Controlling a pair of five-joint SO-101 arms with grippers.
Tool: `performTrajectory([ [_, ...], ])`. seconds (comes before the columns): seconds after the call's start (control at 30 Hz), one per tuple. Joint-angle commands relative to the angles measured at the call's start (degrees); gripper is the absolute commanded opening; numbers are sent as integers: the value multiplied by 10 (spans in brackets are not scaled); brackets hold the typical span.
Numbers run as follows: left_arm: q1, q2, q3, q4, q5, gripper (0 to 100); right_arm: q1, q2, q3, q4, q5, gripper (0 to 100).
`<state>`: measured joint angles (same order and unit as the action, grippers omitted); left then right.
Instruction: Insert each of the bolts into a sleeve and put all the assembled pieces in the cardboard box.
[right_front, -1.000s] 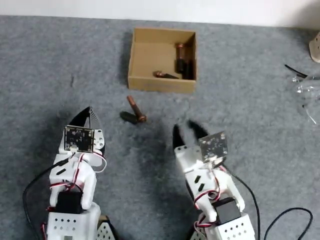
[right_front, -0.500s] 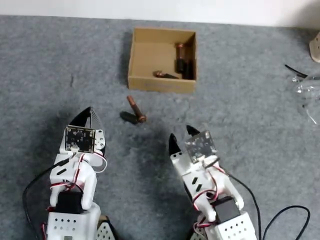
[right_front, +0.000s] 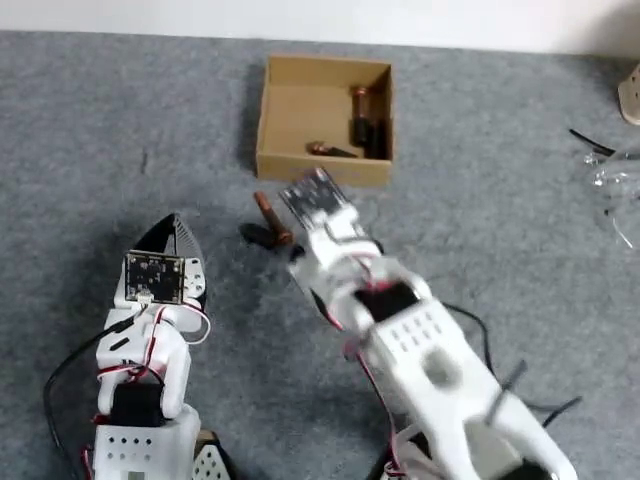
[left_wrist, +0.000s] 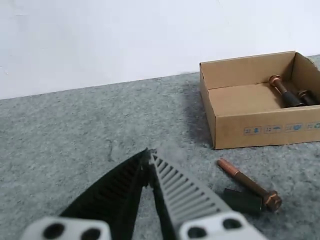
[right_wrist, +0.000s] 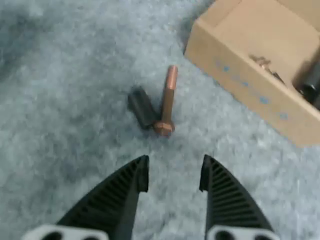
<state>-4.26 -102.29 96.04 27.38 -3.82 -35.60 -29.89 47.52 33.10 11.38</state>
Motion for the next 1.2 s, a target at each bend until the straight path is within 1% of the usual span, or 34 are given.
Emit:
performTrajectory([
  [0.0, -6, 1, 12, 0, 1, 7, -11, 102, -108, -19, 9, 159],
  [0.13, -8, 1, 12, 0, 1, 7, -40, 200, -170, -18, 44, 159],
  [0.47, -23, 1, 12, 0, 1, 7, -84, 361, -288, -19, 47, 159],
  [0.6, -23, 1, 12, 0, 1, 7, -98, 395, -305, -19, 47, 159],
  [1.0, -23, 1, 12, 0, 1, 7, -95, 477, -308, -59, 49, 159],
  [1.17, -23, 1, 12, 0, 1, 7, -95, 492, -307, -59, 49, 159],
])
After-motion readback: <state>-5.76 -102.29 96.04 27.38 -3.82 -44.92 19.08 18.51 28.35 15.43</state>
